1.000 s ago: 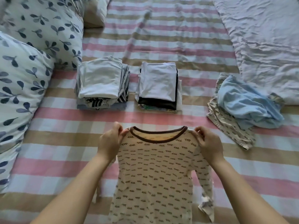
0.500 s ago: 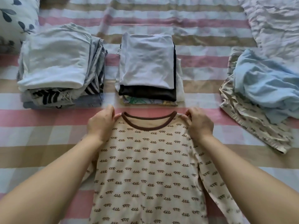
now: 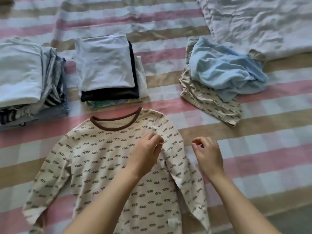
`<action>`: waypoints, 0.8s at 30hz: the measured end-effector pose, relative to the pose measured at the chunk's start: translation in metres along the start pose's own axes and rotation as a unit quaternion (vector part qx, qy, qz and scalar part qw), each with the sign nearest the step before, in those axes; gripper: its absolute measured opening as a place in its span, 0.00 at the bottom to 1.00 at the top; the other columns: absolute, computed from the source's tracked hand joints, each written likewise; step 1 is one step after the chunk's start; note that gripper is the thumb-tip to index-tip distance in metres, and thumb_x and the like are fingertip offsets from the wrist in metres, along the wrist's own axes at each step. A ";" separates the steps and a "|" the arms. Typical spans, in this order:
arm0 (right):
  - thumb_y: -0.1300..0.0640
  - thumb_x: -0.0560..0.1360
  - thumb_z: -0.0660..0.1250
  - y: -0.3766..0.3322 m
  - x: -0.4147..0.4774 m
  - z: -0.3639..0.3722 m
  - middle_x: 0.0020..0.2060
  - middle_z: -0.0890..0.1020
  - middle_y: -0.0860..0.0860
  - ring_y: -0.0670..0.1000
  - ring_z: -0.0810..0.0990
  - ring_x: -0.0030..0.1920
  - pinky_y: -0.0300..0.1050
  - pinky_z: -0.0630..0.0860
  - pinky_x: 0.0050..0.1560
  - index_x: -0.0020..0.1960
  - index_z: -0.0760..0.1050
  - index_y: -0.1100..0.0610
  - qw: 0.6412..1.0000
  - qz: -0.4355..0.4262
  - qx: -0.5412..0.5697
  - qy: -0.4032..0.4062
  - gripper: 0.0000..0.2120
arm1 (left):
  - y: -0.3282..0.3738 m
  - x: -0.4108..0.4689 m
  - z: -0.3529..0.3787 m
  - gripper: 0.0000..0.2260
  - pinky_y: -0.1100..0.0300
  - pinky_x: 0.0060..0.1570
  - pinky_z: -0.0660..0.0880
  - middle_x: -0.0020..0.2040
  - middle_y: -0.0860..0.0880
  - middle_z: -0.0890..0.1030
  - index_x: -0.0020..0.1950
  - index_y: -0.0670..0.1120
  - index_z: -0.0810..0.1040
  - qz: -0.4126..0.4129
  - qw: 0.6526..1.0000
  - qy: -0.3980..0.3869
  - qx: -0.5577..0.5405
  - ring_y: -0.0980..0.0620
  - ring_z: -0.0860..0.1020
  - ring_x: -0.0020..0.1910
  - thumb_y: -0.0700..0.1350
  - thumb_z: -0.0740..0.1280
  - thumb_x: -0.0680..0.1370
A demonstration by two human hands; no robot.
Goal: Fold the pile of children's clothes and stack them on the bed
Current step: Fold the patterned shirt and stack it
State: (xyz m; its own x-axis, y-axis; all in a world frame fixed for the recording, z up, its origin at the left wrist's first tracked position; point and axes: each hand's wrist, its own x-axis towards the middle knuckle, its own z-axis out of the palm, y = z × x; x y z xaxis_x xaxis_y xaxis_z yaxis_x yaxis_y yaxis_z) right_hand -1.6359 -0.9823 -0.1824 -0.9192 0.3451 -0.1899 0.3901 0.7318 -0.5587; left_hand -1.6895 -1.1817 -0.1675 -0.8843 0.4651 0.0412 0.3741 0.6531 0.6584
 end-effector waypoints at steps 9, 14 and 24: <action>0.47 0.74 0.66 0.062 -0.099 0.001 0.49 0.76 0.46 0.47 0.68 0.51 0.40 0.66 0.47 0.51 0.78 0.51 0.994 0.100 -0.030 -0.015 0.10 | 0.046 0.008 0.065 0.11 0.49 0.57 0.58 0.58 0.52 0.77 0.52 0.53 0.81 0.080 0.976 -0.116 0.164 0.45 0.69 0.61 0.41 0.69 0.73; 0.39 0.73 0.63 0.046 -0.096 0.017 0.48 0.75 0.45 0.48 0.69 0.51 0.44 0.65 0.46 0.50 0.76 0.49 0.990 0.134 -0.038 0.020 0.15 | 0.041 0.022 0.076 0.18 0.56 0.53 0.50 0.63 0.57 0.69 0.58 0.59 0.75 0.107 0.952 -0.195 0.211 0.51 0.61 0.63 0.40 0.67 0.73; 0.62 0.69 0.67 0.034 -0.065 -0.033 0.31 0.75 0.49 0.53 0.74 0.35 0.48 0.72 0.39 0.40 0.72 0.56 0.991 0.061 0.085 0.079 0.05 | 0.058 0.040 0.070 0.04 0.52 0.52 0.62 0.51 0.48 0.76 0.48 0.45 0.75 0.059 0.982 -0.104 0.145 0.45 0.69 0.56 0.41 0.66 0.74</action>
State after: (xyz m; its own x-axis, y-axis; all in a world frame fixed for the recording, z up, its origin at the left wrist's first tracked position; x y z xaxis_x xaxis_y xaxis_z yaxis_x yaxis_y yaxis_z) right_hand -1.5611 -0.9604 -0.1624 -0.8409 0.5219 -0.1432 0.4704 0.5740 -0.6703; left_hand -1.6839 -1.0838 -0.1802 -0.7646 0.6406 -0.0706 0.5612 0.7157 0.4157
